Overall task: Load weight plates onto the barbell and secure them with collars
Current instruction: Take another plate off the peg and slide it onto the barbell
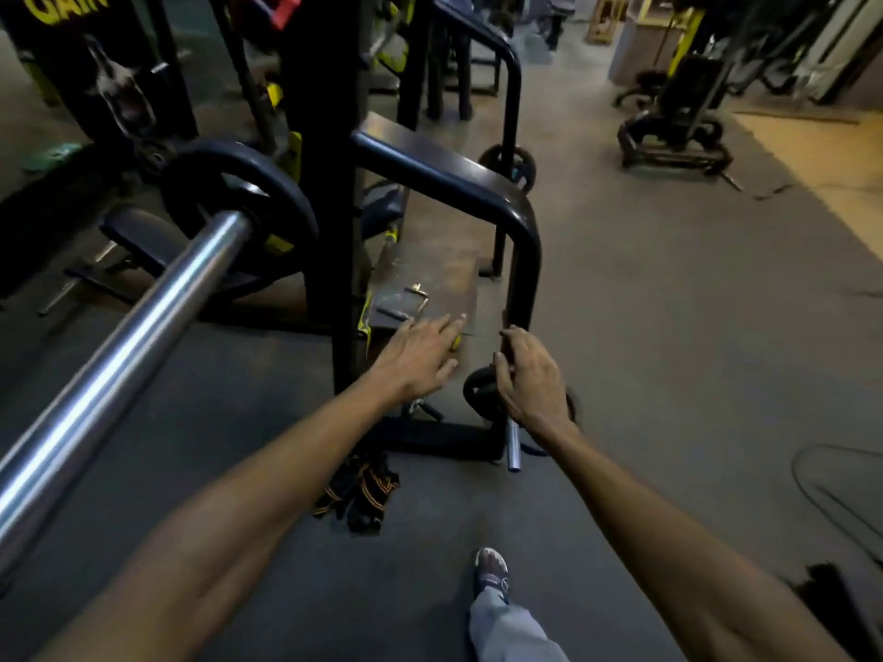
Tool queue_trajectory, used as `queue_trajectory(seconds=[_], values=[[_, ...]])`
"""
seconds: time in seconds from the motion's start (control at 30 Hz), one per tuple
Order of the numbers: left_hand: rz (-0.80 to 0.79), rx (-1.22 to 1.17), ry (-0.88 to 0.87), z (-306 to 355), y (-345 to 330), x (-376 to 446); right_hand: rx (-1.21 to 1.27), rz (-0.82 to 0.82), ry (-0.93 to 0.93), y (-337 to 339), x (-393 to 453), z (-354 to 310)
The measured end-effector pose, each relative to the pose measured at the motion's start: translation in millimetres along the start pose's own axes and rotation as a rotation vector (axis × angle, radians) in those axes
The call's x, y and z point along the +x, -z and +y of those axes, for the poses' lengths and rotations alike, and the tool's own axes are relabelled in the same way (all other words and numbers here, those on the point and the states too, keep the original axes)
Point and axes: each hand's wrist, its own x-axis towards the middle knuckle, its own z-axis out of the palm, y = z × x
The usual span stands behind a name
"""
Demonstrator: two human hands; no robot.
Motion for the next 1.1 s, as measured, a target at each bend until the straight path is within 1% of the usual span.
queue_trajectory(seconds=[0.1,0.23,0.37,0.5,0.57,0.67,0.77,0.83,0.93,1.0,1.1], values=[[-0.050,-0.096,0.006,22,-45,35,0.049,-0.068,-0.085,-15,6,52],[-0.123,-0.151,-0.061,39,-108,78,0.147,-0.150,-0.095,-43,12,126],[-0.220,-0.212,-0.011,50,-167,116,0.135,-0.268,-0.146,-78,13,193],[-0.326,-0.286,0.064,58,-218,139,0.119,-0.333,-0.215,-114,17,238],[-0.339,-0.302,0.075,60,-240,146,0.108,-0.386,-0.259,-134,19,255],[-0.246,-0.335,0.121,66,-266,156,0.130,-0.457,-0.341,-162,21,273],[-0.182,-0.355,0.198,75,-282,160,0.122,-0.424,-0.356,-183,19,279],[-0.203,-0.343,0.233,82,-288,157,0.074,-0.383,-0.329,-193,18,282],[-0.230,-0.355,0.270,85,-296,151,-0.035,-0.380,-0.284,-201,17,286],[-0.232,-0.379,0.290,87,-301,148,-0.046,-0.406,-0.301,-203,17,287],[-0.244,-0.386,0.300,87,-303,141,0.023,-0.499,-0.332,-201,23,284]])
